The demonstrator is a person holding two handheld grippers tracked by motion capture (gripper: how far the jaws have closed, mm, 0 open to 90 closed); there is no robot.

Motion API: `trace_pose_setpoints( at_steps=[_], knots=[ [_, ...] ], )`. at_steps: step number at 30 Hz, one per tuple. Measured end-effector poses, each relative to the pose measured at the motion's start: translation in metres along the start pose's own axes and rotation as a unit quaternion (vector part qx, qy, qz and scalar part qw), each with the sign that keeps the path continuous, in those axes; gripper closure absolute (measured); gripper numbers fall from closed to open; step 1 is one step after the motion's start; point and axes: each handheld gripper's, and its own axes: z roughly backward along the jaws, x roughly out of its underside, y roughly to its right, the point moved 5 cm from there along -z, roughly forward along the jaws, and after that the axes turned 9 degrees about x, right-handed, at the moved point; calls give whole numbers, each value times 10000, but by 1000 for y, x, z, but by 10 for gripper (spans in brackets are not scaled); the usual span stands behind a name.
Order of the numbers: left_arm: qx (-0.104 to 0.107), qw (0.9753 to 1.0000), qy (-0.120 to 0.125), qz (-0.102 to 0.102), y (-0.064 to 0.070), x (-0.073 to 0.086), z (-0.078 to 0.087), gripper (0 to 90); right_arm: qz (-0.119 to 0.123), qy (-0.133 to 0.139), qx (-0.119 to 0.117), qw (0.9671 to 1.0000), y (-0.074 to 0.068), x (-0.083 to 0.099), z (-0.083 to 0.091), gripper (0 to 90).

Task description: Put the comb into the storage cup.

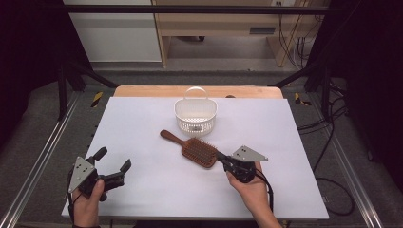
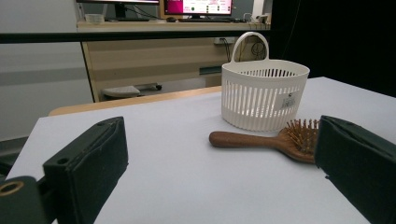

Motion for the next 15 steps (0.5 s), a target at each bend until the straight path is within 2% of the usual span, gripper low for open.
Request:
trace_pose_setpoints(
  at_steps=[5, 10, 15],
  knots=[
    [-1, 10000, -4, 8, -1, 0, 0, 31, 44, -119, -40, 9999, -7, 0, -13, 900],
    [0, 10000, 4, 3, 0, 0, 1, 31, 136, -274, 49, 9995, -15, -2, -34, 900],
    [4, 10000, -14, -6, 0, 0, 0, 31, 72, -372, 82, 9992, -18, -2, -44, 900]
  ],
)
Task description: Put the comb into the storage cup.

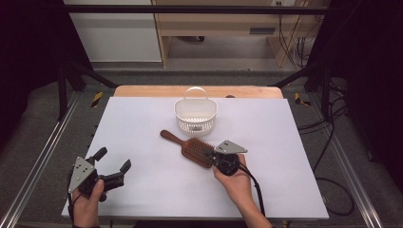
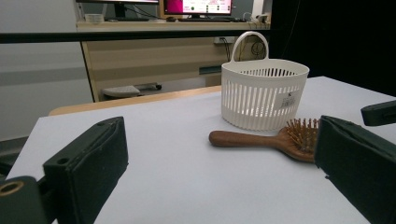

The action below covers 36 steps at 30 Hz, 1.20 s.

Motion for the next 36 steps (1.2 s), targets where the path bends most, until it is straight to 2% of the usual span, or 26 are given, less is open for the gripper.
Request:
trace_pose_setpoints(
  at_steps=[5, 11, 17, 20, 36],
  knots=[
    [-3, 10000, 0, -2, 0, 0, 0, 31, 24, -65, 33, 10000, -2, 0, -6, 900],
    [-1, 10000, 3, 12, 0, 0, 0, 31, 133, -237, 205, 9994, -2, 4, -19, 900],
    [17, 10000, -21, 6, 0, 1, 0, 31, 203, -488, 89, 9986, -6, 8, -16, 900],
    [17, 10000, -15, 8, 1, 1, 0, 31, 320, -492, 106, 9982, -8, 10, -15, 900],
    [6, 10000, -13, 22, 0, 1, 0, 31, 150, -643, -8, 9978, -2, 11, -8, 900]
  ],
)
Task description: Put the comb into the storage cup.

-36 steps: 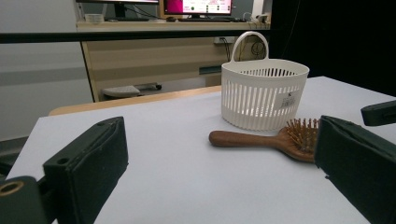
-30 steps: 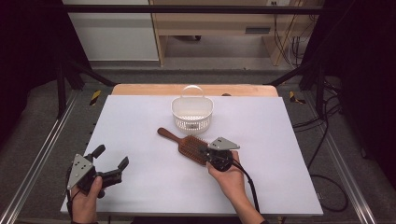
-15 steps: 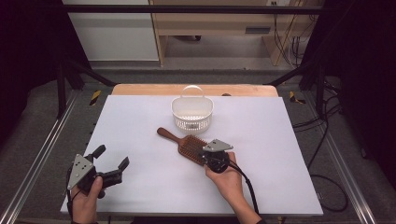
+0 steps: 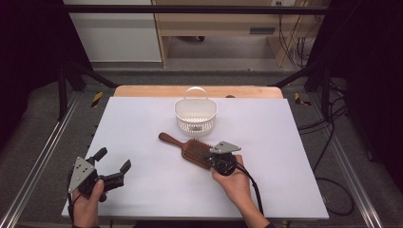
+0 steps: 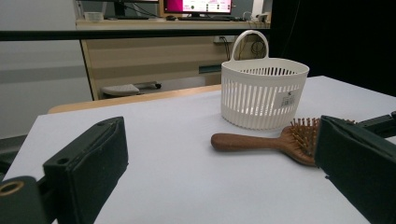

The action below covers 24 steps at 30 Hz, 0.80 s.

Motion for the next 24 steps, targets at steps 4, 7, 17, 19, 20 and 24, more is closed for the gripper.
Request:
trace_pose_setpoints(
  at_steps=[4, 7, 17, 19, 20, 24],
  knots=[
    [-10, 10000, 9, 13, -1, 0, 1, 31, 20, -53, -39, 10000, 1, 1, 2, 900],
    [-17, 10000, 8, 16, -1, 0, 1, 31, -24, -106, -51, 9999, 7, 2, 6, 900],
    [-13, 10000, -6, 5, 0, 0, 0, 31, -164, -153, -49, 9997, 20, 1, 6, 900],
    [-14, 10000, -10, 1, 0, 0, 0, 31, -174, -159, -30, 9997, 21, -1, 4, 900],
    [-15, 10000, -11, 0, 0, 0, 0, 31, -173, -169, -33, 9997, 22, -2, 2, 900],
    [-15, 10000, -22, 6, 0, 1, 0, 31, -145, -177, -23, 9997, 21, -6, -5, 900]
  ],
)
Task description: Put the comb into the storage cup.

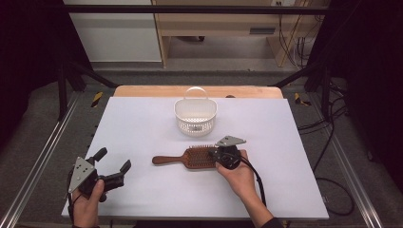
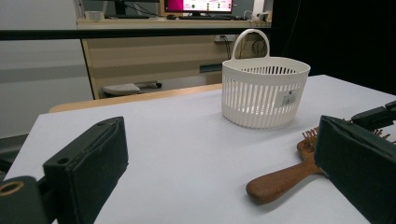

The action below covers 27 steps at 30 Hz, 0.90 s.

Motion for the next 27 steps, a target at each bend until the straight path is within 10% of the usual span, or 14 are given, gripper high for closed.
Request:
trace_pose_setpoints(
  at_steps=[27],
  knots=[
    [16, 10000, -88, 19, 2, 2, -1, 32, 349, -3, 11, 9994, -19, -12, -21, 900]
  ],
)
